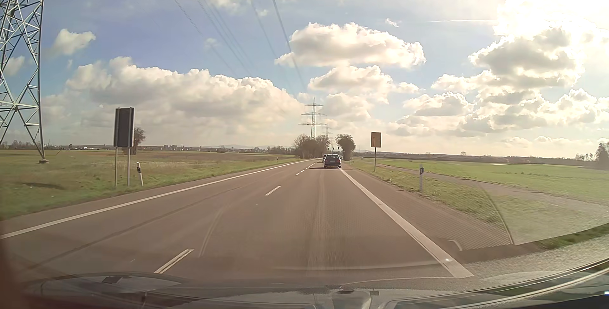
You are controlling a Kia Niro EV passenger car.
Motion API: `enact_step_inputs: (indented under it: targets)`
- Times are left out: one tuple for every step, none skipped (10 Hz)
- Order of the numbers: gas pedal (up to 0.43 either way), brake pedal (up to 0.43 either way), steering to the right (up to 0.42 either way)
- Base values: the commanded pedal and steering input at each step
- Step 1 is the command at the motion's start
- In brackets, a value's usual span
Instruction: Follow the waypoints while adhering to traffic rules and regulations
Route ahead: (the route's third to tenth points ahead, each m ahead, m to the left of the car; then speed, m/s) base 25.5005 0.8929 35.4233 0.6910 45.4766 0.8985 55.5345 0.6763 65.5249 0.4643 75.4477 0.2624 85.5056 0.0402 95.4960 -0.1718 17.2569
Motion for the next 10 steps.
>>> enact_step_inputs:
  targets:
    - [0.157, 0.0, 0.001]
    - [0.157, 0.0, 0.0]
    - [0.157, 0.0, 0.0]
    - [0.157, 0.0, 0.0]
    - [0.157, 0.0, 0.0]
    - [0.157, 0.0, 0.0]
    - [0.157, 0.0, -0.001]
    - [0.157, 0.0, -0.001]
    - [0.157, 0.0, -0.001]
    - [0.157, 0.0, -0.001]
